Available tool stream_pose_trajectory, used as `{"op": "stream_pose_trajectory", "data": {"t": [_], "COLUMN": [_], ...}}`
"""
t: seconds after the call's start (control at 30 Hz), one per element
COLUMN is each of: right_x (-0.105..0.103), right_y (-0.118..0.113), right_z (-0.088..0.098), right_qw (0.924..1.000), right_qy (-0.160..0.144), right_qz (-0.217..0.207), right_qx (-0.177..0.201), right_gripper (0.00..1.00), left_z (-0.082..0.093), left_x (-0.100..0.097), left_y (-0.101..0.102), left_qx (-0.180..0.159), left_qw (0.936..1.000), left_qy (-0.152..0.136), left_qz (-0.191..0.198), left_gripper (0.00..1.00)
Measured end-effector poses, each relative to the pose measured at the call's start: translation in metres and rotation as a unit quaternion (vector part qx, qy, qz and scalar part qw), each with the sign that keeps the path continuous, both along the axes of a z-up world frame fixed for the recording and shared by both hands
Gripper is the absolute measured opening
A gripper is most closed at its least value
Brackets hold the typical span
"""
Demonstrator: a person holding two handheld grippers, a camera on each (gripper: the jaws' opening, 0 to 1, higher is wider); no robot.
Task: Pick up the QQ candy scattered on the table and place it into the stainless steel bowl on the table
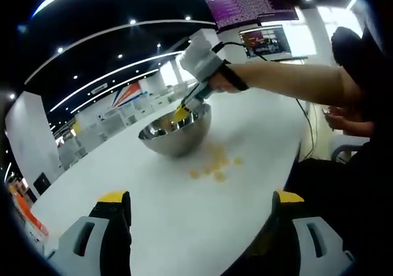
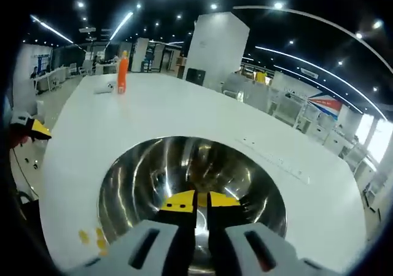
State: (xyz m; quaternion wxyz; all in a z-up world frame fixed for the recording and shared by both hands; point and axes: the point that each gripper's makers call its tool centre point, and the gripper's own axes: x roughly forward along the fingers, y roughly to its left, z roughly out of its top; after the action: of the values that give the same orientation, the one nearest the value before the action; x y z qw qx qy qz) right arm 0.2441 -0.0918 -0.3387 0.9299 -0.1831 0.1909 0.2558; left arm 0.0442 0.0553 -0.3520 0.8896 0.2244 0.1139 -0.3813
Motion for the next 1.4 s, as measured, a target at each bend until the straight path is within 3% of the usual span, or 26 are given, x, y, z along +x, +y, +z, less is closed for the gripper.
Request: {"op": "stream_pose_trajectory", "data": {"t": [0.17,0.27,0.37,0.73,0.93,1.1,1.4], "right_x": [-0.005,-0.007,-0.011,-0.012,-0.01,-0.011,-0.031], "right_y": [-0.001,0.003,0.002,-0.002,-0.009,-0.019,-0.031], "right_z": [0.0,0.001,0.0,-0.001,0.008,0.031,0.115], "right_qw": [1.0,0.9998,0.9998,0.9999,0.9998,0.999,0.9923], "right_qy": [-0.004,-0.012,-0.015,-0.013,-0.02,-0.043,-0.123], "right_qz": [0.0,0.011,0.012,0.009,0.003,-0.004,-0.009], "right_qx": [0.006,0.01,-0.001,-0.004,0.003,-0.002,0.014], "right_gripper": [0.08,0.31,0.22,0.23,0.23,0.23,0.23], "left_z": [0.001,0.003,0.003,0.003,0.004,0.004,0.005], "left_x": [-0.002,-0.004,-0.005,-0.003,-0.002,-0.003,-0.003], "left_y": [-0.002,-0.003,-0.003,-0.002,-0.002,-0.002,-0.005], "left_qx": [-0.002,-0.004,-0.004,-0.003,-0.004,-0.003,-0.004], "left_qw": [1.0,1.0,1.0,1.0,1.0,1.0,1.0], "left_qy": [-0.002,-0.006,-0.005,-0.006,-0.007,-0.007,-0.009], "left_qz": [-0.002,-0.003,-0.004,-0.001,0.0,0.0,-0.002], "left_gripper": [0.95,0.95,0.95,0.95,0.95,0.95,0.95]}}
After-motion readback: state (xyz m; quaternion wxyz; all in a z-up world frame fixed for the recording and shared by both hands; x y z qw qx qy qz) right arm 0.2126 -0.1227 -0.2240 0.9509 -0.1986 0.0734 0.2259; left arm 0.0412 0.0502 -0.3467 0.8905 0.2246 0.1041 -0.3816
